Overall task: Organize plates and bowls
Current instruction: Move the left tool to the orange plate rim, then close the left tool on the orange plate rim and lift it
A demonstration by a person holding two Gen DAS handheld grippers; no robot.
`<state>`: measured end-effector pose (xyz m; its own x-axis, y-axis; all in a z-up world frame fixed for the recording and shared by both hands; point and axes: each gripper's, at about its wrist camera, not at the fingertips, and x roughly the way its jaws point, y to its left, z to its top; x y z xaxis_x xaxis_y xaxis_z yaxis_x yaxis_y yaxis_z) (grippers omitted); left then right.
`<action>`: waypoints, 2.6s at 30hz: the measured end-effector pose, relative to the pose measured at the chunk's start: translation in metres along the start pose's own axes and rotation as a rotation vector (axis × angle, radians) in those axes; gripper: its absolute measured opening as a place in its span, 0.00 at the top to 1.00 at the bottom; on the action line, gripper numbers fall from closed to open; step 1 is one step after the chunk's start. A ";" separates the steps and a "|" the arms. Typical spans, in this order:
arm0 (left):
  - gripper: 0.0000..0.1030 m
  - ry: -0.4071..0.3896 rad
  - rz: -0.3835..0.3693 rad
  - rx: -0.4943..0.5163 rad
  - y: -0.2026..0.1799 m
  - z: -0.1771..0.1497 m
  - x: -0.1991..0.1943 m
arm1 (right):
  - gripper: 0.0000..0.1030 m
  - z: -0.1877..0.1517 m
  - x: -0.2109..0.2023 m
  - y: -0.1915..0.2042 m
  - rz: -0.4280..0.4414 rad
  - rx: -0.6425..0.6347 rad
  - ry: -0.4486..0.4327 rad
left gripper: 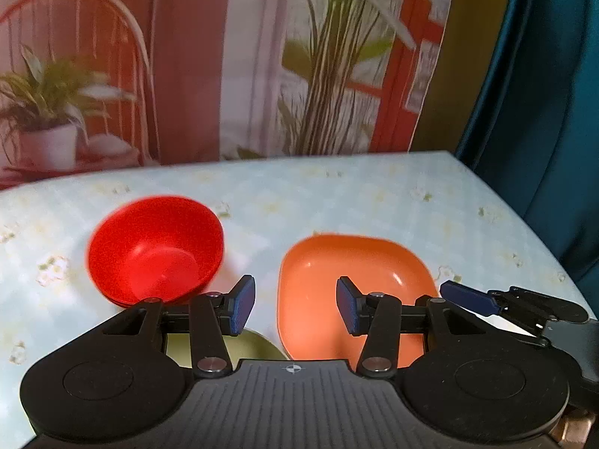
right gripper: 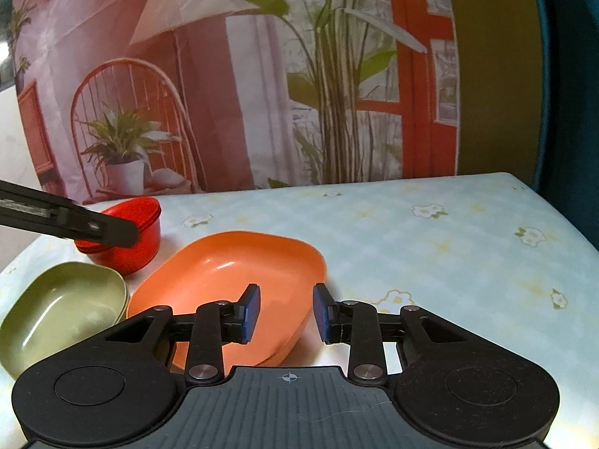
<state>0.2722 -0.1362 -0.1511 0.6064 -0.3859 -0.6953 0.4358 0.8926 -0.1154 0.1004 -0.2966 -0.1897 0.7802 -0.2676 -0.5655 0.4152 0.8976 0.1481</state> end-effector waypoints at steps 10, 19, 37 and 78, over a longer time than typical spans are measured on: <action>0.51 0.080 0.018 0.037 0.003 -0.001 0.036 | 0.72 -0.009 0.006 -0.006 -0.021 0.019 0.023; 0.51 0.103 0.021 0.043 0.006 -0.003 0.047 | 0.72 -0.009 0.011 -0.006 -0.019 0.019 0.045; 0.59 0.114 -0.026 0.083 -0.003 -0.006 0.056 | 0.77 -0.009 0.018 -0.006 0.006 0.025 0.070; 0.81 -0.077 -0.028 0.072 0.002 -0.004 -0.025 | 0.91 0.015 -0.023 0.006 -0.033 0.072 -0.026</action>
<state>0.2555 -0.1234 -0.1366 0.6416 -0.4299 -0.6352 0.4983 0.8632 -0.0809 0.0916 -0.2901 -0.1633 0.7771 -0.3064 -0.5498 0.4728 0.8608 0.1885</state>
